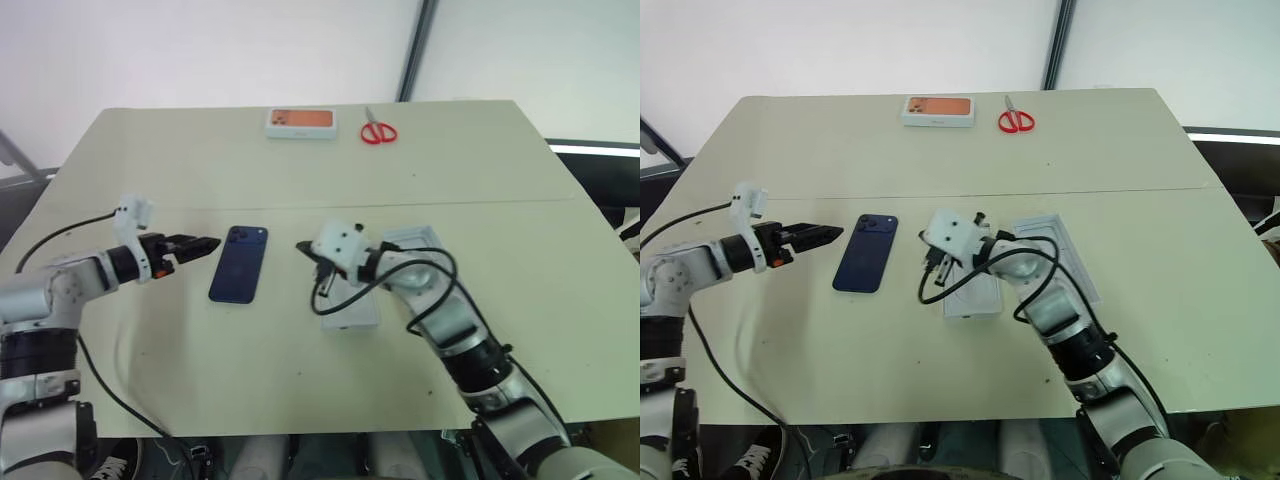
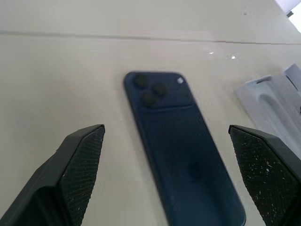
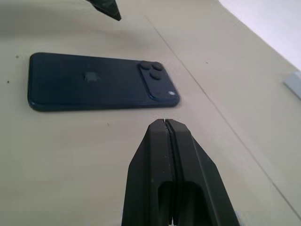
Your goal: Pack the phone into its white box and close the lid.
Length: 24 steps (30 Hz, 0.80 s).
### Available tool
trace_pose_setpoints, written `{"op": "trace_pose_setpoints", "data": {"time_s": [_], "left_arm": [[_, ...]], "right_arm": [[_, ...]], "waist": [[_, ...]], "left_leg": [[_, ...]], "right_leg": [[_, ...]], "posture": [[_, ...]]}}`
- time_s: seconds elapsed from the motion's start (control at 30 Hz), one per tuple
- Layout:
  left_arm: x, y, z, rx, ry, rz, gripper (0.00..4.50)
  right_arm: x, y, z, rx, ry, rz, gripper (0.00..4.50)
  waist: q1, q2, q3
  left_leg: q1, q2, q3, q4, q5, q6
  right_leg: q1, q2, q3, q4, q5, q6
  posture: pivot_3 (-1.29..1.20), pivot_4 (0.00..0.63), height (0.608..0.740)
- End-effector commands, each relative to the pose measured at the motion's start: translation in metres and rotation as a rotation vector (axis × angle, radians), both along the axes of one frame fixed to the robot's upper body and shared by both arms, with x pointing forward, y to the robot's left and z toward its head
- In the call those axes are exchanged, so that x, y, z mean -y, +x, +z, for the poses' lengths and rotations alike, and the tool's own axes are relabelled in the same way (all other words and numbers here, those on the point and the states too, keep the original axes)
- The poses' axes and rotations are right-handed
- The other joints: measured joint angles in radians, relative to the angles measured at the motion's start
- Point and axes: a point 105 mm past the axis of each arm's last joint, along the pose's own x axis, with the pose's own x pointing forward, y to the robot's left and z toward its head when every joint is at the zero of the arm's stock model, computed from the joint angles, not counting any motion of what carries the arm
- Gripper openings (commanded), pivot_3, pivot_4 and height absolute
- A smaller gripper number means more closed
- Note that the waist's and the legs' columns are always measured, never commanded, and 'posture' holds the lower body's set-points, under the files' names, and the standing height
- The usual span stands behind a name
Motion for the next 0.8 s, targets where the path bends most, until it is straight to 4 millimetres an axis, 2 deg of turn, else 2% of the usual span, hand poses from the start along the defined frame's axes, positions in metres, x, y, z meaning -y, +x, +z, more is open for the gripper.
{"op": "trace_pose_setpoints", "data": {"time_s": [0.03,0.2,0.3,0.6,0.8], "left_arm": [[0.001,-0.002,-0.014,-0.086,0.019,-0.026,4.47],[0.012,-0.003,-0.034,-0.171,0.020,-0.067,4.47],[0.024,-0.008,-0.044,-0.241,-0.042,-0.114,4.47],[0.050,-0.014,-0.063,-0.302,-0.036,-0.199,4.47],[0.063,-0.014,-0.070,-0.315,-0.025,-0.227,4.47]], "right_arm": [[-0.022,-0.005,-0.003,0.016,-0.046,0.063,0.00],[-0.033,-0.003,-0.021,-0.070,-0.121,0.065,0.00],[-0.033,-0.001,-0.029,-0.083,-0.172,0.064,0.00],[-0.042,0.004,-0.032,-0.072,-0.197,0.055,0.00],[-0.035,0.008,-0.036,-0.064,-0.235,0.036,0.00]], "waist": [[-0.001,0.000,0.000],[0.000,0.000,0.000],[0.002,0.000,-0.001],[0.004,0.002,-0.004],[0.006,0.003,-0.006]], "left_leg": [[0.000,0.000,0.000,0.000,0.000,0.000],[0.000,0.000,0.000,0.001,0.000,0.000],[0.001,0.000,0.000,0.001,0.000,-0.001],[0.002,-0.001,0.000,0.001,0.000,0.000],[0.007,-0.002,0.000,0.000,0.000,0.000]], "right_leg": [[0.000,0.000,0.000,0.001,0.000,0.000],[0.000,0.000,0.000,0.003,0.000,0.000],[0.000,0.000,0.001,0.003,0.000,0.000],[0.001,-0.001,0.001,0.003,0.000,0.000],[0.006,-0.001,0.001,0.003,0.000,0.000]], "posture": [[0.00,0.150,0.740],[0.00,0.150,0.740],[0.00,0.150,0.740],[0.00,0.150,0.740],[0.00,0.150,0.740]]}}
